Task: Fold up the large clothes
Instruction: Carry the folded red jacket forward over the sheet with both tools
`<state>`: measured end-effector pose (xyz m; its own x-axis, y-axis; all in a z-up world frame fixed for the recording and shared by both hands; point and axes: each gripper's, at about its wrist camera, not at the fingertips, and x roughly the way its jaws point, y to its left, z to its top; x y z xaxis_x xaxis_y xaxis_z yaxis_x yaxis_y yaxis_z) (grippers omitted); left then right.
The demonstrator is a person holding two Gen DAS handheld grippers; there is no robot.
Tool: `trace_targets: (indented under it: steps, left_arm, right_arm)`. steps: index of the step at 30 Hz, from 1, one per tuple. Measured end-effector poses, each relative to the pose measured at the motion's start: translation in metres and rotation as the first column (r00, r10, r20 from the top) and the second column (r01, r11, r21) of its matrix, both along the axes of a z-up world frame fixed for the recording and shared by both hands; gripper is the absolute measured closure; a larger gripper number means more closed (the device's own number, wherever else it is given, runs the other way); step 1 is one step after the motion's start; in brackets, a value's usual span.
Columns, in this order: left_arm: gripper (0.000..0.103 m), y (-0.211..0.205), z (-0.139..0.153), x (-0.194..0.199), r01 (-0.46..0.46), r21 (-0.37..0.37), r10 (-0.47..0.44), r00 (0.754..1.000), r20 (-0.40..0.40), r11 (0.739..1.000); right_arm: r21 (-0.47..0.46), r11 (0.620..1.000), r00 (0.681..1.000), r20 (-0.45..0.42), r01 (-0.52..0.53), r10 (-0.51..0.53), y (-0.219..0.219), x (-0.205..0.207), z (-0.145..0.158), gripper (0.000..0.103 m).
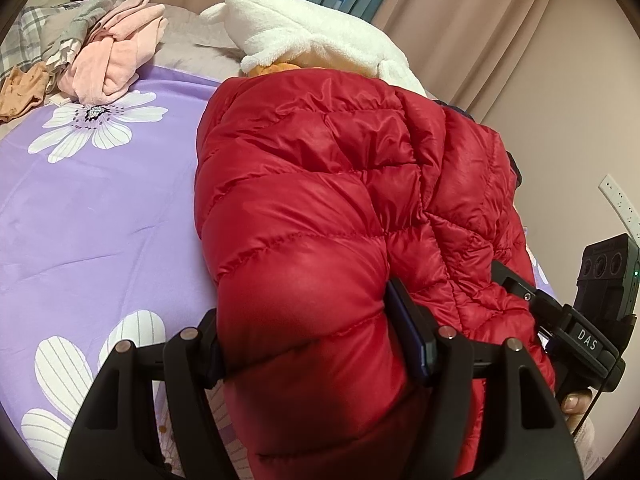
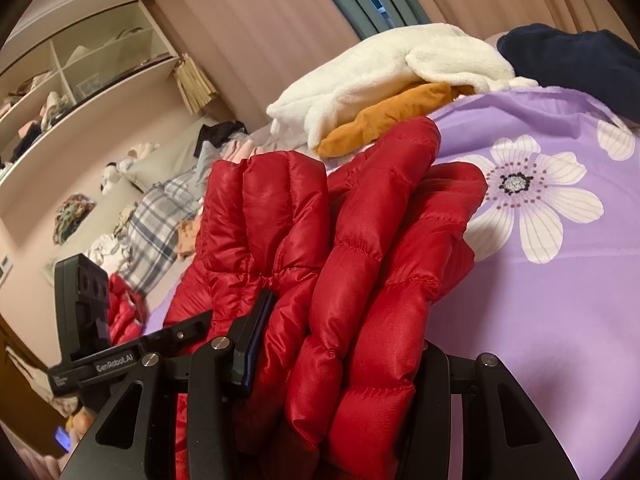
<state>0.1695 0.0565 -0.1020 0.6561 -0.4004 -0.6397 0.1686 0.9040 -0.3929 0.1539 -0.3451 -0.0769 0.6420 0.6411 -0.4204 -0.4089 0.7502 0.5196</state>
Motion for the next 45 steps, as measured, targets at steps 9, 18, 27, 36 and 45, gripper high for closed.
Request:
trace_targets:
  steps: [9, 18, 27, 36, 45]
  left_arm:
    - [0.035, -0.001, -0.004, 0.001, -0.003, 0.004, 0.003, 1.0, -0.009, 1.0]
    - [0.034, -0.003, -0.007, 0.0, -0.004, 0.025, 0.004, 1.0, -0.018, 1.0]
    - [0.031, -0.003, -0.01, 0.002, -0.01, 0.045, 0.012, 0.999, -0.034, 0.999]
    - [0.029, -0.006, -0.012, 0.004, -0.021, 0.084, 0.024, 0.999, -0.04, 0.996]
    - [0.028, -0.008, -0.011, 0.004, -0.026, 0.106, 0.031, 0.998, -0.047, 0.994]
  right_arm:
    - [0.0, 1.0, 1.0, -0.023, 0.011, -0.011, 0.004, 0.0, -0.005, 0.056]
    - [-0.006, 0.999, 0.999, -0.043, 0.031, -0.032, 0.006, 0.002, -0.01, 0.056]
    - [-0.013, 0.998, 0.994, -0.098, 0.055, -0.056, 0.004, 0.006, -0.017, 0.054]
    - [-0.026, 0.997, 0.987, -0.14, 0.073, -0.076, 0.002, 0.007, -0.023, 0.052]
    - [-0.034, 0.995, 0.983, -0.157, 0.089, -0.093, 0.004, 0.008, -0.024, 0.05]
